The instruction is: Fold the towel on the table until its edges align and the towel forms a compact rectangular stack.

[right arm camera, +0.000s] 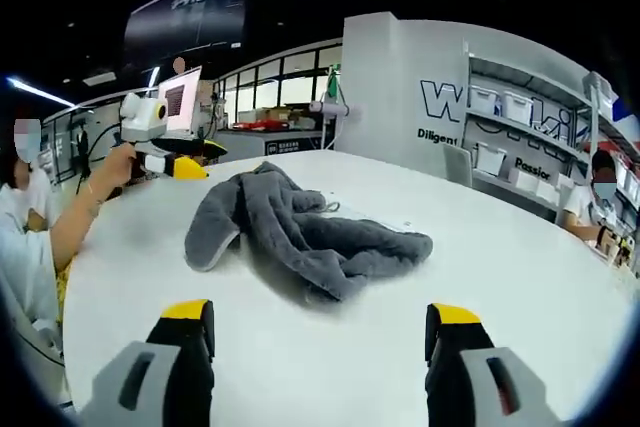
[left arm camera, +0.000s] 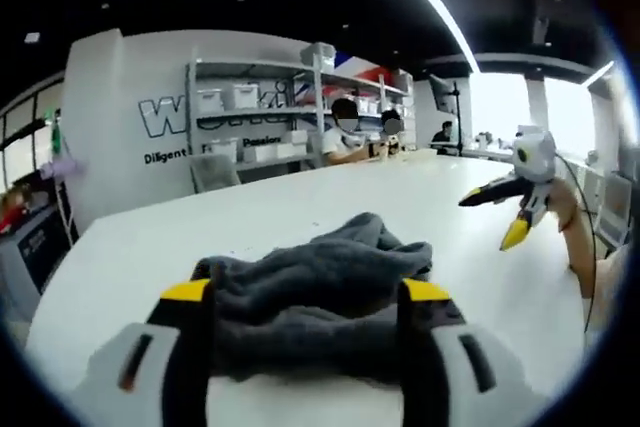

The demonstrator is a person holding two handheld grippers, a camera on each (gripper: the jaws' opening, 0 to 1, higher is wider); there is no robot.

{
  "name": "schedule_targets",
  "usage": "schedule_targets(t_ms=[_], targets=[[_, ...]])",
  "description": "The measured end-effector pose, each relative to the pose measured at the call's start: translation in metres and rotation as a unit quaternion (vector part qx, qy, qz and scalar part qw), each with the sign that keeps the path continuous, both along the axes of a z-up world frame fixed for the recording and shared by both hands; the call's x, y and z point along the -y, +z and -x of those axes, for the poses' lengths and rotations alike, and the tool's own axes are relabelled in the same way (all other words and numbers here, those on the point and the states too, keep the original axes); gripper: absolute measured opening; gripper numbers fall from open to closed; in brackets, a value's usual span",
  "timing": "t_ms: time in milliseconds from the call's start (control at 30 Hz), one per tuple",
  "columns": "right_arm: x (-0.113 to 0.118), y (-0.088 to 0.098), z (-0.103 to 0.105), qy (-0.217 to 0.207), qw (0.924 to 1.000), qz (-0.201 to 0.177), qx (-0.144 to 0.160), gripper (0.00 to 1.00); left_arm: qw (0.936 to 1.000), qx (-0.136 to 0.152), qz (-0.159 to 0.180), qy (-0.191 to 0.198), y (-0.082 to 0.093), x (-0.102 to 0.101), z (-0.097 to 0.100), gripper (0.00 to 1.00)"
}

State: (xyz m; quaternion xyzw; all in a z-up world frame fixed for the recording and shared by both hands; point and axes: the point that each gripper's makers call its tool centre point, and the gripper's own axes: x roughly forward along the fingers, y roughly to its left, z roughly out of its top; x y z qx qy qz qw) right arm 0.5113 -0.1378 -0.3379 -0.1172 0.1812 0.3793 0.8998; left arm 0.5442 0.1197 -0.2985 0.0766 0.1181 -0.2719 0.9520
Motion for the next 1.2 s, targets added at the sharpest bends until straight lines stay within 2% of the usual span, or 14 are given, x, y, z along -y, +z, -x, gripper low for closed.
schedule_targets(t_ms=[133,200,300,333,433,567,667,800,933,1200], targets=[[0.0,-0.001,0.0,-0.001,1.0,0.005,0.0,0.91,0.9997,-0.006,-0.022,-0.001,-0.006,-0.001,0.013,0.99],[0.0,-0.002,0.0,0.0,1.0,0.008,0.0,0.91,0.9997,-0.013,-0.02,-0.005,-0.009,-0.002,0.022,0.99],[-0.003,-0.003,0.001,0.003,0.9999,0.01,0.0,0.91,0.9998,-0.015,0.011,-0.001,-0.007,-0.006,0.028,0.99],[-0.003,-0.003,0.001,0.004,0.9999,0.011,0.0,0.91,0.9998,-0.013,0.012,-0.006,-0.007,-0.007,0.03,0.99],[-0.004,-0.005,0.003,0.006,0.9998,0.019,0.001,0.91,0.9999,-0.015,0.003,-0.003,-0.014,-0.012,0.035,0.99],[-0.001,-0.004,0.003,0.001,0.9997,0.024,0.005,0.91,0.9988,-0.043,-0.01,-0.024,-0.03,-0.012,0.047,0.99],[0.0,-0.002,0.003,-0.002,0.9996,0.026,0.009,0.91,0.9979,-0.054,0.007,-0.035,-0.028,-0.012,0.052,0.99],[-0.001,0.001,0.005,0.001,0.9995,0.026,0.015,0.91,0.998,-0.044,0.025,-0.038,-0.021,-0.018,0.059,0.99],[-0.003,0.003,0.005,0.006,0.9996,0.023,0.016,0.91,0.9981,-0.041,0.031,-0.034,-0.017,-0.021,0.06,0.99],[-0.003,0.01,0.007,0.007,0.9995,0.016,0.025,0.91,0.9967,-0.048,0.033,-0.057,-0.015,-0.015,0.068,0.99]])
